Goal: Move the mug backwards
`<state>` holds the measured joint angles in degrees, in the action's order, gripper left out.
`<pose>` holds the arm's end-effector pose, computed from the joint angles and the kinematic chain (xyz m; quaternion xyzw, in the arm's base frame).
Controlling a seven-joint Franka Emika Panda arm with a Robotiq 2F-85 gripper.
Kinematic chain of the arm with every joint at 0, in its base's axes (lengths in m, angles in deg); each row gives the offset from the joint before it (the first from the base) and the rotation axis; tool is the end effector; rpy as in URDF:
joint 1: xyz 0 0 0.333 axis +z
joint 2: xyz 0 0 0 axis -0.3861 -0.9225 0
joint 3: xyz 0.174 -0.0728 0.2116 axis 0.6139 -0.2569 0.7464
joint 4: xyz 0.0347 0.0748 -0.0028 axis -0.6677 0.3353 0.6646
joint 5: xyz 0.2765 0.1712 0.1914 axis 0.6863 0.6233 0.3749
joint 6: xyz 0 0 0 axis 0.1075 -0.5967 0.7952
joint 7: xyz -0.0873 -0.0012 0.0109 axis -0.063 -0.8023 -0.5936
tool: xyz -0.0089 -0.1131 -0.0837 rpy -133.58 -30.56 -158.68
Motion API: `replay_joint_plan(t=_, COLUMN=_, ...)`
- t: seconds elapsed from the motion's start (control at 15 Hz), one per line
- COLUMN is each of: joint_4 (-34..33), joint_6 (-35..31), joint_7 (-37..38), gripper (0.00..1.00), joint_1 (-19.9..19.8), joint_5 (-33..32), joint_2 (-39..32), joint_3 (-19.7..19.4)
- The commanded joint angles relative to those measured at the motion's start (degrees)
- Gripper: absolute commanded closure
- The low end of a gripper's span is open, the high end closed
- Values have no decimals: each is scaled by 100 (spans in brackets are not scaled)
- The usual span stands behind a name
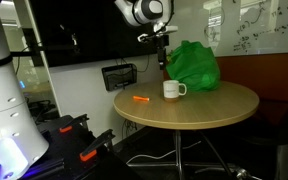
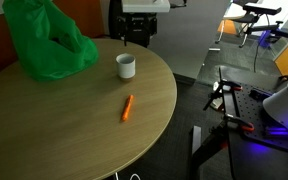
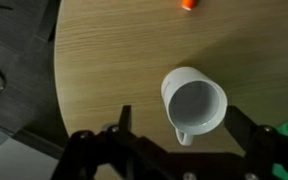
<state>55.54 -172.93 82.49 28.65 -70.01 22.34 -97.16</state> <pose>0.5893 -0.0381 0.2501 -0.8695 0.4939 -0.0074 0.0074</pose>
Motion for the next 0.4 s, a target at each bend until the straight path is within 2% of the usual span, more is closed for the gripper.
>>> replay_joint_plan(t=0.0, joint_4=397, joint_6=483, joint_7=19, gripper=0, joint_1=36, joint_5=-671, joint_2=634, joint_3=73)
replay_joint_plan(t=0.33, joint_4=583, joint_6=774, joint_7=-315, gripper=0, joint_1=-38, joint_5=-925, joint_2=867, joint_3=447)
